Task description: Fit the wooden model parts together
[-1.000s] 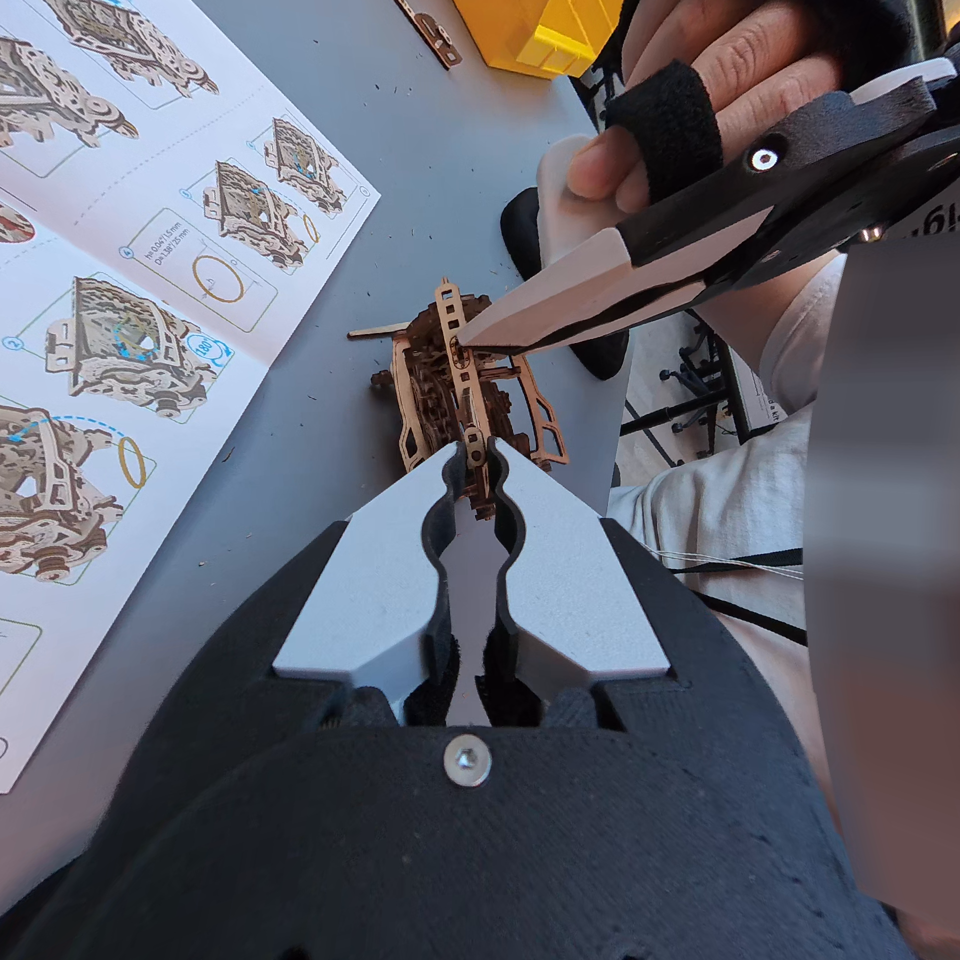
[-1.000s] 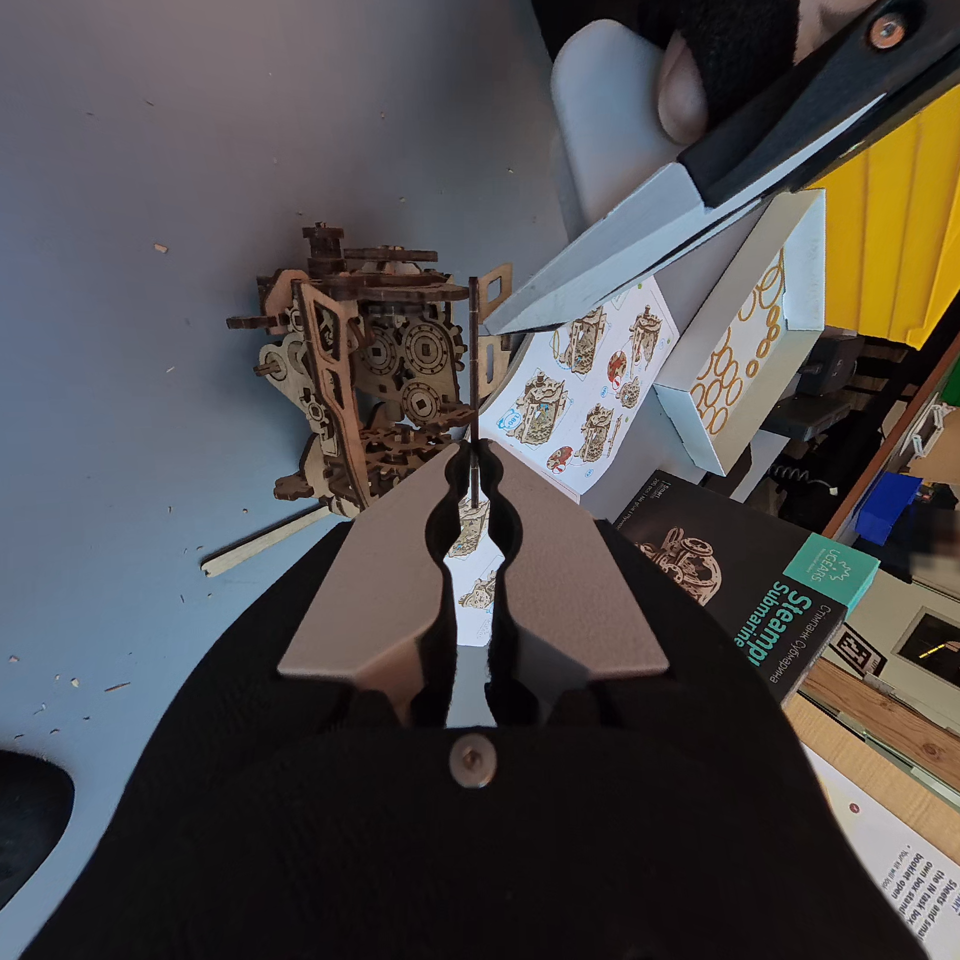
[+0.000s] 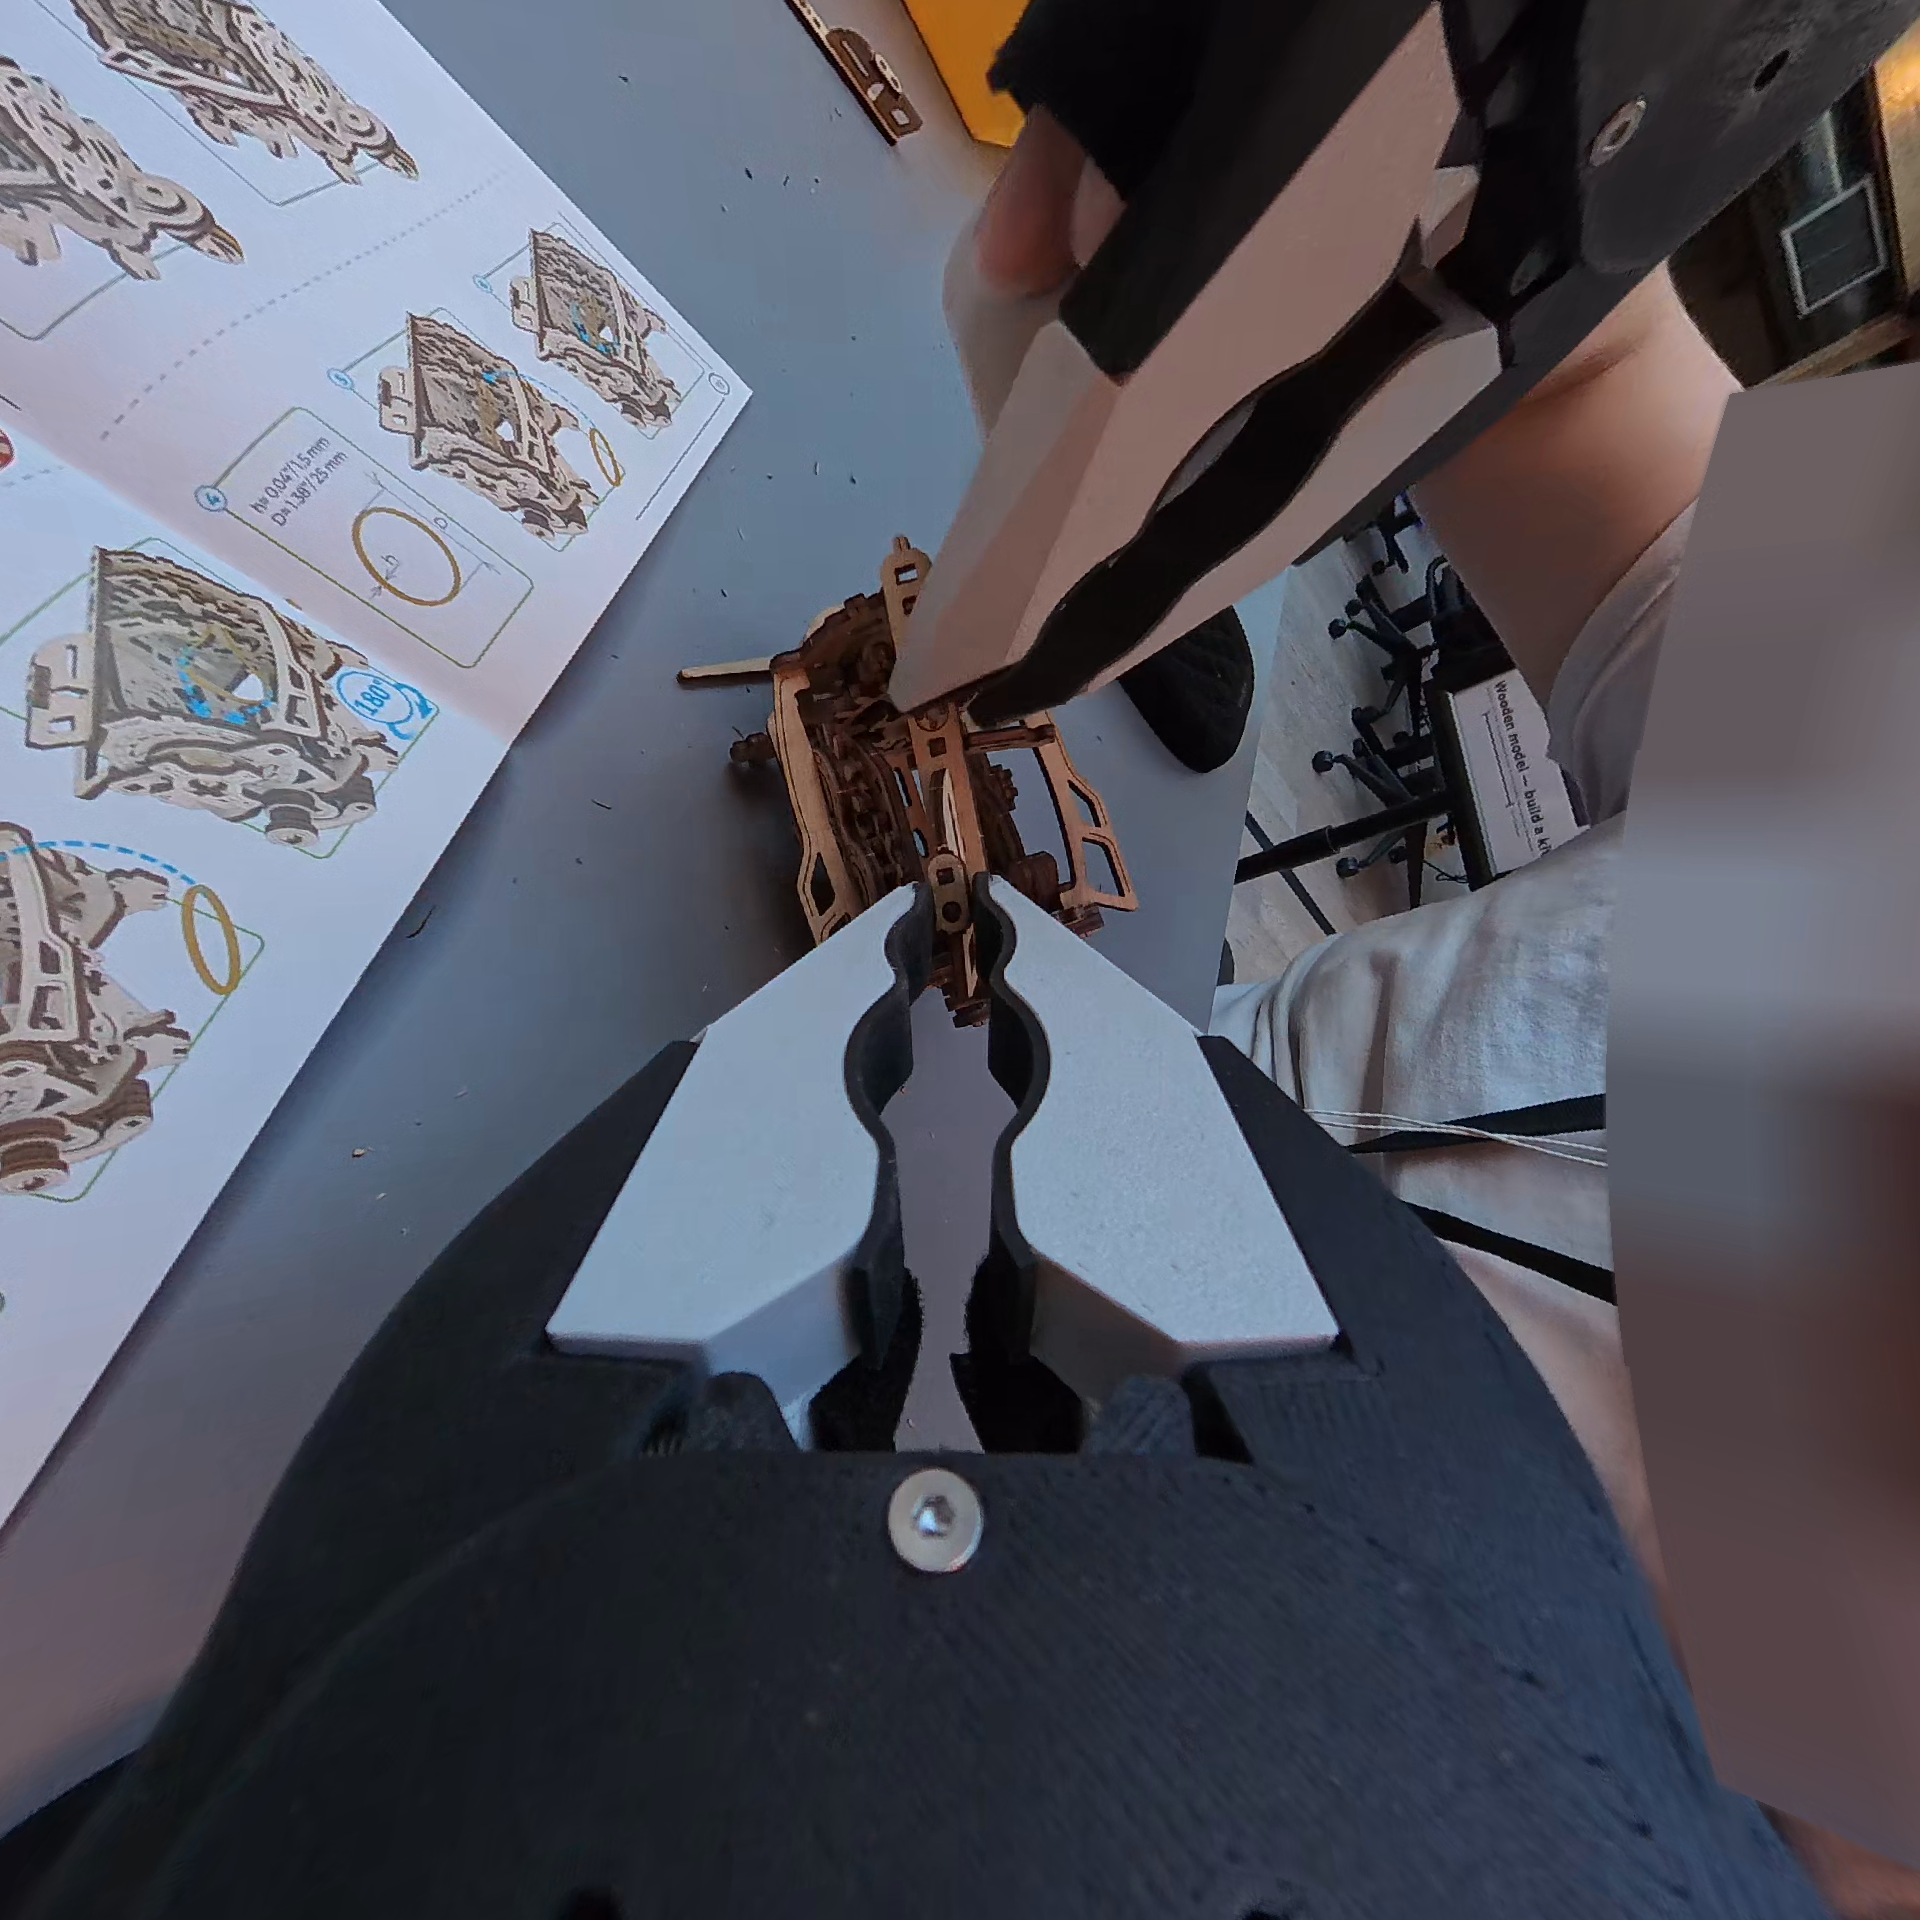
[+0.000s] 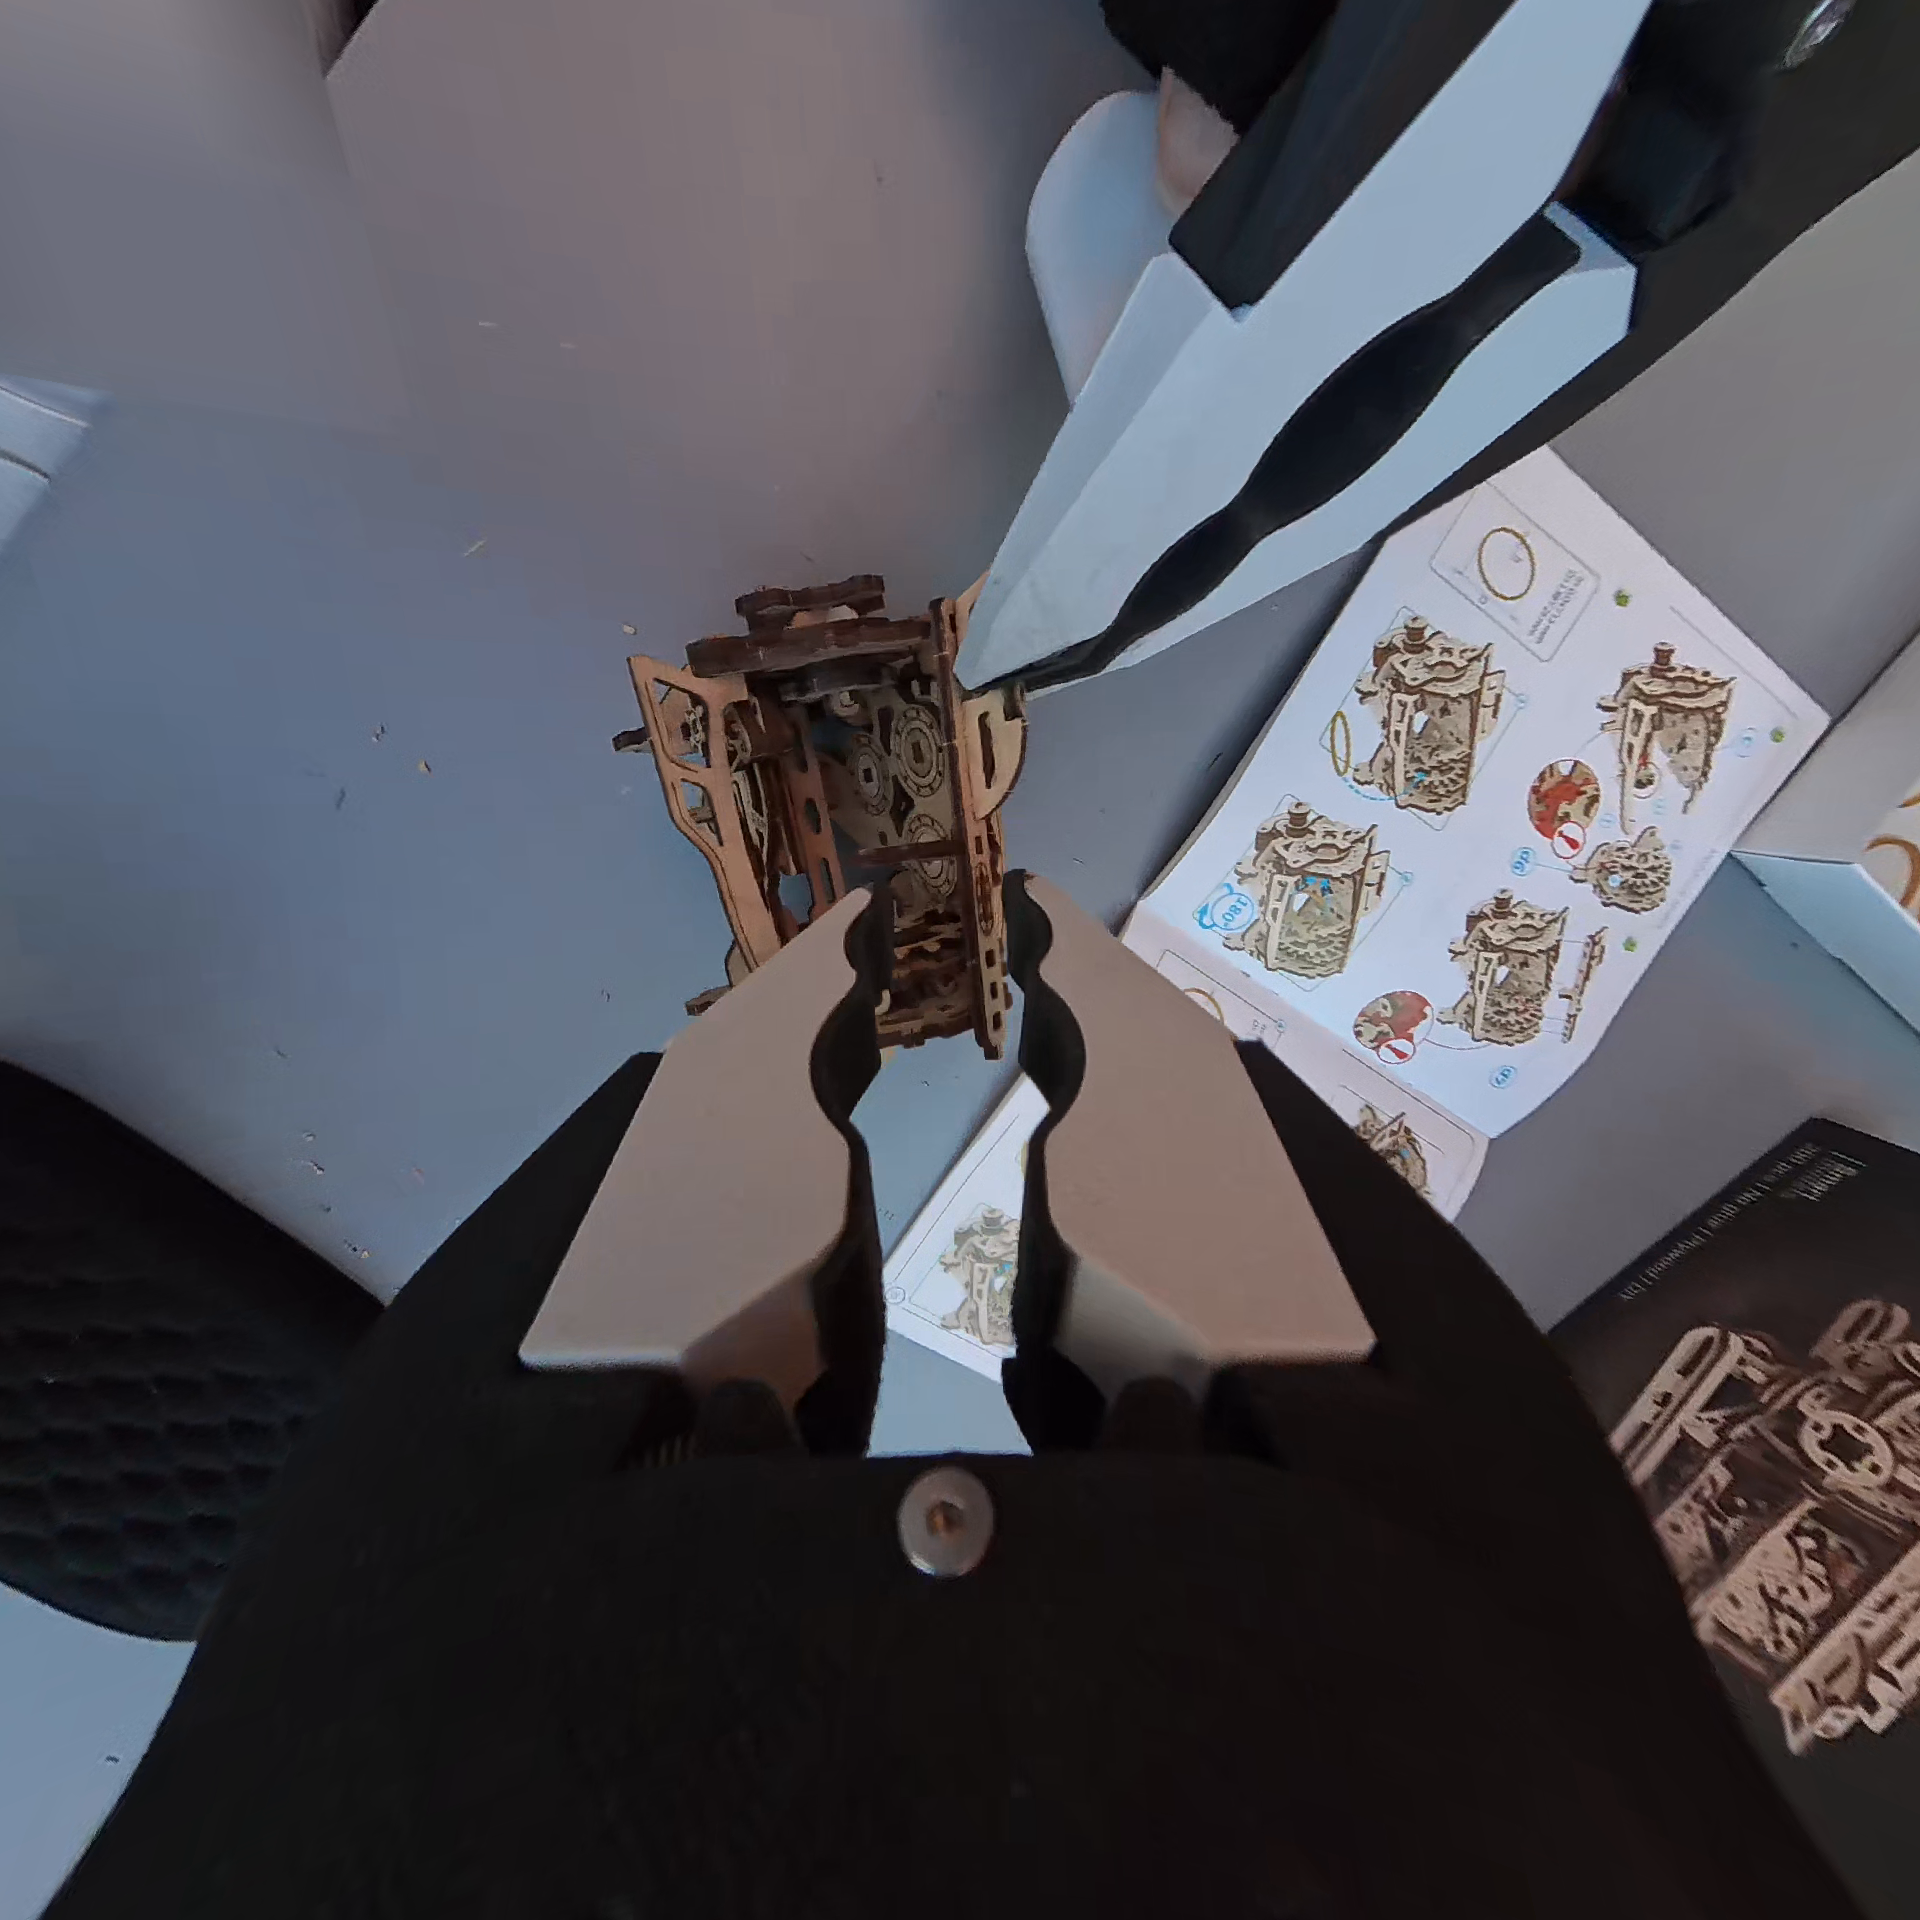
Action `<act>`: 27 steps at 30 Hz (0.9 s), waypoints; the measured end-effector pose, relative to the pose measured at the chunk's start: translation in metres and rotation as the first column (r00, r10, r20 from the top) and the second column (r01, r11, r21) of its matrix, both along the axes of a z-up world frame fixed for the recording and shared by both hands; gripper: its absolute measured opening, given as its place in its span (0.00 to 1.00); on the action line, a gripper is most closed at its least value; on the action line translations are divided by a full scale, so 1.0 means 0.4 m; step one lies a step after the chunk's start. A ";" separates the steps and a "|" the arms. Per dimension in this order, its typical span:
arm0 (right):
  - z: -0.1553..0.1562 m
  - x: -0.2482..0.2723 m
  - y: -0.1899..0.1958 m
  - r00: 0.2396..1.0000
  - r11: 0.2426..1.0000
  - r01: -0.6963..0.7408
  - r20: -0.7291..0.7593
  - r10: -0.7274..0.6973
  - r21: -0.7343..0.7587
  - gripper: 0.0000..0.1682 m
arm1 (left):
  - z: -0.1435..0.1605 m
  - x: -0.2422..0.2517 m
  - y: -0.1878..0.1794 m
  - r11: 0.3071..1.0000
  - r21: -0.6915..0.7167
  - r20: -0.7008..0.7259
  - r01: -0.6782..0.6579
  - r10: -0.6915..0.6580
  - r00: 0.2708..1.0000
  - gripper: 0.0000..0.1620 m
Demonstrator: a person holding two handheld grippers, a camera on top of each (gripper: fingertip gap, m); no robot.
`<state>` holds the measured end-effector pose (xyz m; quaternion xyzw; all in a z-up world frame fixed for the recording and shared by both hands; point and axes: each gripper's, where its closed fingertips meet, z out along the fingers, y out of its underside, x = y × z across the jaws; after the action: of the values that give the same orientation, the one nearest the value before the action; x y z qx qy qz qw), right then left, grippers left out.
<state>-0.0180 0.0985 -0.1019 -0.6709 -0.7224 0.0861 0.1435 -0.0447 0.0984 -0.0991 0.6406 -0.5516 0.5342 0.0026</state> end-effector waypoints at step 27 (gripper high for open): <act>-0.036 -0.003 -0.010 0.998 0.993 -0.064 0.012 0.063 0.100 0.09 | 0.002 0.010 -0.011 0.995 -0.099 -0.071 -0.004 -0.003 0.997 0.03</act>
<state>-0.0191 0.0944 -0.1164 -0.6398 -0.7476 0.0511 0.1710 -0.0408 0.0941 -0.0981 0.6586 -0.5236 0.5378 0.0538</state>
